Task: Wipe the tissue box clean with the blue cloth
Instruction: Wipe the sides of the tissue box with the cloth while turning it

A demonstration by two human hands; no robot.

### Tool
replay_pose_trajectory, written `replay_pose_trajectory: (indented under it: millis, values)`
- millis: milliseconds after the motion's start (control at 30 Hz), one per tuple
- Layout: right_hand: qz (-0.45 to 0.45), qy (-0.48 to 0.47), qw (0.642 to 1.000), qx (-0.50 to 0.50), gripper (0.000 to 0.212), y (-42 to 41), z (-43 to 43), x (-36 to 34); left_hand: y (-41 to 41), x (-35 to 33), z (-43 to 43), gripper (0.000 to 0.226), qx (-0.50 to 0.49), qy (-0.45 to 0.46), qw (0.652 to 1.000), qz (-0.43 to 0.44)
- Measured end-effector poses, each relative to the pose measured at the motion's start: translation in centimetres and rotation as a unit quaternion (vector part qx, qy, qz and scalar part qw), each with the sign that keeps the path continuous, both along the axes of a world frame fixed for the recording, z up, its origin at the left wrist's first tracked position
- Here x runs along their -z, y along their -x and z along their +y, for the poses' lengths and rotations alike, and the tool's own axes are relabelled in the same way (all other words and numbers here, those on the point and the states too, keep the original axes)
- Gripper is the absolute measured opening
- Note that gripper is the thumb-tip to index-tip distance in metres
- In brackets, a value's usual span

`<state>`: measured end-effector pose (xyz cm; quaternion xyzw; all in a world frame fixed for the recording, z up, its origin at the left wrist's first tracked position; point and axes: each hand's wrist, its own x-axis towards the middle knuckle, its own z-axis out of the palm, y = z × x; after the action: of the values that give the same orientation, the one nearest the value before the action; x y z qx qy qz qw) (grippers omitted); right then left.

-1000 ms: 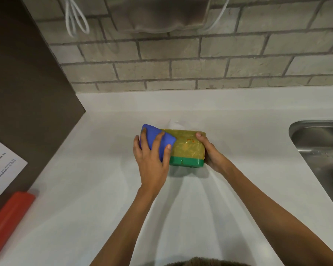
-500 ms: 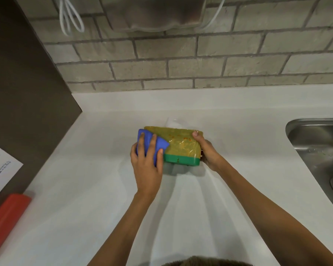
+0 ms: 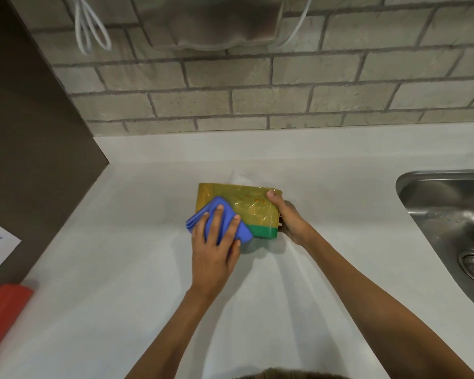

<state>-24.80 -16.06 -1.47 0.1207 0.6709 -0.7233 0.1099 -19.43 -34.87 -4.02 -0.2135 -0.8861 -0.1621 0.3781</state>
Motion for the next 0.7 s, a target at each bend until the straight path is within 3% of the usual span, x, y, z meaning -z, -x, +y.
replay_pose_trajectory:
  millis: [200, 333, 467, 567, 700]
  values:
    - [-0.001, 0.004, 1.0, -0.013, 0.044, -0.3, 0.7, 0.1, 0.2, -0.8, 2.1, 0.04, 0.05, 0.074, 0.996, 0.014]
    - [0.004, 0.004, 1.0, -0.002, 0.046, -0.3, 0.5, 0.0, 0.1, -1.1, 0.5, 0.04, 0.024, -0.073, 0.996, -0.05]
    - [0.003, 0.003, 1.0, -0.005, 0.054, -0.4, 0.3, -0.2, 1.2, -3.6, 1.5, 0.047, -0.068, -0.225, 0.96, -0.154]
    - [0.003, 0.013, 1.0, -0.006, 0.06, -0.8, 0.3, -0.5, 1.8, -5.3, 3.5, 0.049, -0.093, -0.189, 0.963, -0.171]
    - [0.0, 0.039, 0.999, -0.03, 0.079, -1.6, 0.4, -1.0, 1.7, -5.6, 4.1, 0.051, -0.025, -0.094, 0.985, -0.142]
